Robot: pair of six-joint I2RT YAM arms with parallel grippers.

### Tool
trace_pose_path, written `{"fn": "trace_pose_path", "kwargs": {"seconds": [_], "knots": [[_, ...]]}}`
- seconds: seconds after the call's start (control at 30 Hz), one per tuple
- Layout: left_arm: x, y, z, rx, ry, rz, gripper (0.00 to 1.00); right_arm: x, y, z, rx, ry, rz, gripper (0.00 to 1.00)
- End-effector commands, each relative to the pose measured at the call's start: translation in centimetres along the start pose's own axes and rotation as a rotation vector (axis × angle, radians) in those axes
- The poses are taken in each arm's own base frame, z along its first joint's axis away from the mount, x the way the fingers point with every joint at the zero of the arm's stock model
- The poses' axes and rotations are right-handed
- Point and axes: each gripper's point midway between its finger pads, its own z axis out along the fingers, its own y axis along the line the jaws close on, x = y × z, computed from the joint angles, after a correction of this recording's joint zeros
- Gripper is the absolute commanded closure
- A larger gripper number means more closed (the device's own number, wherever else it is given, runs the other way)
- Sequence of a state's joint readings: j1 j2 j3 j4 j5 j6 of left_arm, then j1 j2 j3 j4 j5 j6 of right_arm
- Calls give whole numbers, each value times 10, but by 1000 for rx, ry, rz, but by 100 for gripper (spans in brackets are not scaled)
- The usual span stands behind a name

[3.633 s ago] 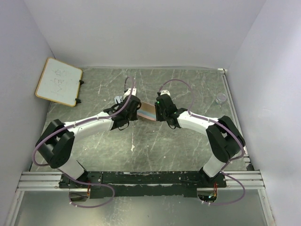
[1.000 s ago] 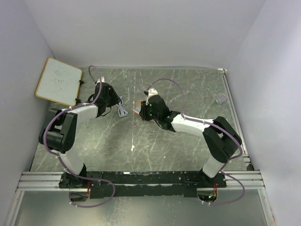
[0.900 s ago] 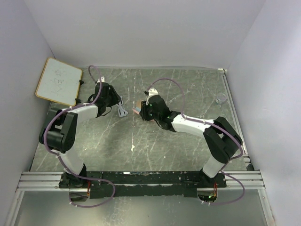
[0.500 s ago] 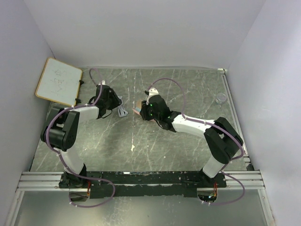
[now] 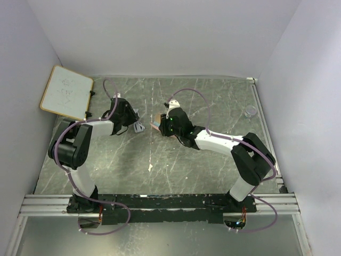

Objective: Organize the sunglasses
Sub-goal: Pick up the sunglasses from the center of the board.

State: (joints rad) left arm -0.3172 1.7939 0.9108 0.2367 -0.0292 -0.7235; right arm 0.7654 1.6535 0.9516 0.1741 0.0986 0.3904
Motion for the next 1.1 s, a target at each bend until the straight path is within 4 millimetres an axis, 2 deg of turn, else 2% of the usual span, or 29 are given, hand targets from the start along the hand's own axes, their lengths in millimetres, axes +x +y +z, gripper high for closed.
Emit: {"fn": "trace_pose_path", "kwargs": {"seconds": [0.0,0.13,0.33,0.53,0.7,0.87,1.07], "knots": [[7,-4,5,21,21,-6,52,-10,-1,-7,9,-36,-4,73],[9,-5,9,25,25,-6,52,-8,-1,-6,12,-30,-6,73],[9,-6,11,37,21,-8,59,-6,-3,-7,18,-25,-8,73],[6,-13,11,60,14,-9,60,-4,-3,-6,18,-21,-8,73],[4,-17,10,77,11,-6,68,-4,-4,-5,23,-18,-7,73],[5,-20,12,84,14,-1,70,-4,-4,-6,25,-18,-8,73],[6,-24,11,86,15,9,84,-3,-7,-7,34,-21,-8,73]]}}
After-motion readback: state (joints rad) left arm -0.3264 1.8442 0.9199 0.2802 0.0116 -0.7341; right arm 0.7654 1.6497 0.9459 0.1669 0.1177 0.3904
